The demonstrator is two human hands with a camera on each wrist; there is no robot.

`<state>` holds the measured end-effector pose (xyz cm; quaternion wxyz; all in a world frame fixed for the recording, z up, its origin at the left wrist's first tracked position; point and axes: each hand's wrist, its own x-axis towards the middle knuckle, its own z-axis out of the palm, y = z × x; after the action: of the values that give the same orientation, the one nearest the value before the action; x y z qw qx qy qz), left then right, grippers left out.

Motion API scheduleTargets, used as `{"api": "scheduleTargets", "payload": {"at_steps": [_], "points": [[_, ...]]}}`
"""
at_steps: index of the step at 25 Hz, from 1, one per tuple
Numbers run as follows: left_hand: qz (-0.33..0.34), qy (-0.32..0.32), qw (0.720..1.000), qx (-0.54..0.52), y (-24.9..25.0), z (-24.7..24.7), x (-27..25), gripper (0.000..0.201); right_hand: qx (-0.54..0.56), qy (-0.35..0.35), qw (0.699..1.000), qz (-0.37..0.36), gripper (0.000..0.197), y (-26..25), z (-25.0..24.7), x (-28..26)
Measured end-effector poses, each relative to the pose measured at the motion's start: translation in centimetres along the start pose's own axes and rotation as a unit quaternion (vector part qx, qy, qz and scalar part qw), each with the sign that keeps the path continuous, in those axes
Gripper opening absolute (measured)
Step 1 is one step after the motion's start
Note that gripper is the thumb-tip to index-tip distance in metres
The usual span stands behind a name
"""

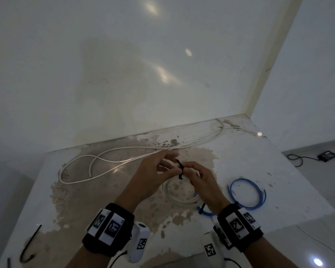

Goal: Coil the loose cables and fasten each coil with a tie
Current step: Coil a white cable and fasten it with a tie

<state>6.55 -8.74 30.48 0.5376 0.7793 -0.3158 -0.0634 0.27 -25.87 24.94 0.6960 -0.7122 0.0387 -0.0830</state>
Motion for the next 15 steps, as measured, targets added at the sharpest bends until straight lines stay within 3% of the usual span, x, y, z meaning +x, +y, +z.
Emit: {"api": "scheduleTargets", "payload": {"at_steps": [3,5,9,15], "points": [[0.021,0.018,0.999,0.022,-1.0,1.0,0.1,0.011,-0.011,-0.007,1.0,-0.01,0.022,-0.7,0.5,-0.5],[-0.002,0.029,1.0,-0.004,-1.5,0.8,0.5,0.011,-0.022,-0.017,1.0,-0.014,0.024,-0.9,0.6,-0.5],[-0.041,-0.044,0.997,-0.046,-1.2,-0.5,1.0,0.013,-0.038,-0.039,0.999,-0.002,0.019,-0.6,0.2,-0.3],[0.022,-0.053,0.998,-0.041,0.6,-0.9,1.7,0.014,-0.076,-0.062,0.995,0.01,0.02,-1.8,-0.8,0.5]]}}
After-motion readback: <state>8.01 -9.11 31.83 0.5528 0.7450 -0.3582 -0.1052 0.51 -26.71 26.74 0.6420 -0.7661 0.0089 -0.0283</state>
